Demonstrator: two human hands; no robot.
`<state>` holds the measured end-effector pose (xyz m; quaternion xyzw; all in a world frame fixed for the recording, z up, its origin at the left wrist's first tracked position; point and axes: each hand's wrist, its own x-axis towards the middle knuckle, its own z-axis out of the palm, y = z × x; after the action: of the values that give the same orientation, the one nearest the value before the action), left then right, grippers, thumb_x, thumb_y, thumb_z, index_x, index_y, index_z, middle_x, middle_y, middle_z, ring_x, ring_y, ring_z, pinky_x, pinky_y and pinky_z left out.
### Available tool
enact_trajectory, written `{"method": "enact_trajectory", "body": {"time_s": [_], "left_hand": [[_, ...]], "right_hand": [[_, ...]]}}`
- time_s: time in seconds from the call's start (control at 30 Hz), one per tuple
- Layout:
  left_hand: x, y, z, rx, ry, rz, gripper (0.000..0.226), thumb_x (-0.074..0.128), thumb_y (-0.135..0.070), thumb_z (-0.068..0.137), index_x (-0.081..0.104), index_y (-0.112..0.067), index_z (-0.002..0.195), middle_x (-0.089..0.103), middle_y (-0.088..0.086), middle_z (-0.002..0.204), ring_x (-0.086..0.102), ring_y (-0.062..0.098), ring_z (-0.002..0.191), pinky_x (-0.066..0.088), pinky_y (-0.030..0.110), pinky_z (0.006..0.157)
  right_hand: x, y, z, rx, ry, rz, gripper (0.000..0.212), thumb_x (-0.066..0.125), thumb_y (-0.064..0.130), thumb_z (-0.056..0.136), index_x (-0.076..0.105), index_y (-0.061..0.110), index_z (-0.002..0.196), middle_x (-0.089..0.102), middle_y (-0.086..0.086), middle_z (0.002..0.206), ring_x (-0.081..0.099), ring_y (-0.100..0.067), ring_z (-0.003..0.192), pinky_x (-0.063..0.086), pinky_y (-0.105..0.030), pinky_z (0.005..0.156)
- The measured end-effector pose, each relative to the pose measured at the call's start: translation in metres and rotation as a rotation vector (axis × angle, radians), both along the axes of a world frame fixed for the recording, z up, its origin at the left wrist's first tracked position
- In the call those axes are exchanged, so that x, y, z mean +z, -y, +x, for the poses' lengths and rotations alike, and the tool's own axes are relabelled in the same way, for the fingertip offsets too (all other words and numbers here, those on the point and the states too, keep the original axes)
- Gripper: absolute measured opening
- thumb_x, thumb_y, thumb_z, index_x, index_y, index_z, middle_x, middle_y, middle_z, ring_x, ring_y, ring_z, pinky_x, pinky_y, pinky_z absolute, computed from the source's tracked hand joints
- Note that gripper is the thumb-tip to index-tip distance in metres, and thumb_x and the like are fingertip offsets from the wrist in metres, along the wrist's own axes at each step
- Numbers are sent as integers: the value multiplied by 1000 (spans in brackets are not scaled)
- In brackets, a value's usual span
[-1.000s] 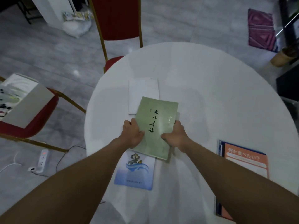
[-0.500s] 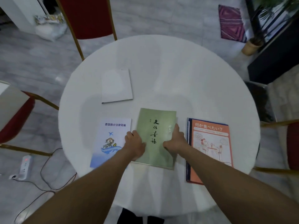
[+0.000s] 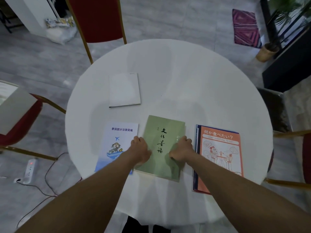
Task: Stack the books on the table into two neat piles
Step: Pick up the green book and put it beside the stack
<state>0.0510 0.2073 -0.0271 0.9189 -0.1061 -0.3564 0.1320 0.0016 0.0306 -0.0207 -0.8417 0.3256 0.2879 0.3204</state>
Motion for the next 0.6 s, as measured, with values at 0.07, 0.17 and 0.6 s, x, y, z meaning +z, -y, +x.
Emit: {"method": "enact_trajectory", "body": {"time_s": [0.07, 0.17, 0.6], "left_hand": [[4, -2, 6, -16, 26, -21, 59, 50, -36, 98, 30, 4, 137, 31, 22, 138, 34, 35, 129, 36, 41, 105], [13, -5, 19, -37, 79, -46, 64, 48, -35, 99, 24, 4, 144, 30, 22, 141, 32, 35, 133, 34, 42, 108], [33, -41, 98, 48, 206, -11, 56, 46, -37, 100, 34, 4, 136, 35, 25, 138, 35, 40, 130, 34, 45, 107]], "right_hand": [[2, -1, 2, 8, 40, -21, 109, 73, 20, 83, -3, -3, 157, 19, -19, 156, 27, -35, 144, 33, -41, 117], [7, -2, 8, 34, 105, -98, 116, 75, 30, 81, -6, 1, 159, 16, -17, 159, 23, -35, 147, 30, -42, 117], [17, -22, 84, 133, 266, -94, 91, 69, 36, 85, 18, 10, 156, 24, -10, 153, 27, -28, 141, 31, -36, 111]]}}
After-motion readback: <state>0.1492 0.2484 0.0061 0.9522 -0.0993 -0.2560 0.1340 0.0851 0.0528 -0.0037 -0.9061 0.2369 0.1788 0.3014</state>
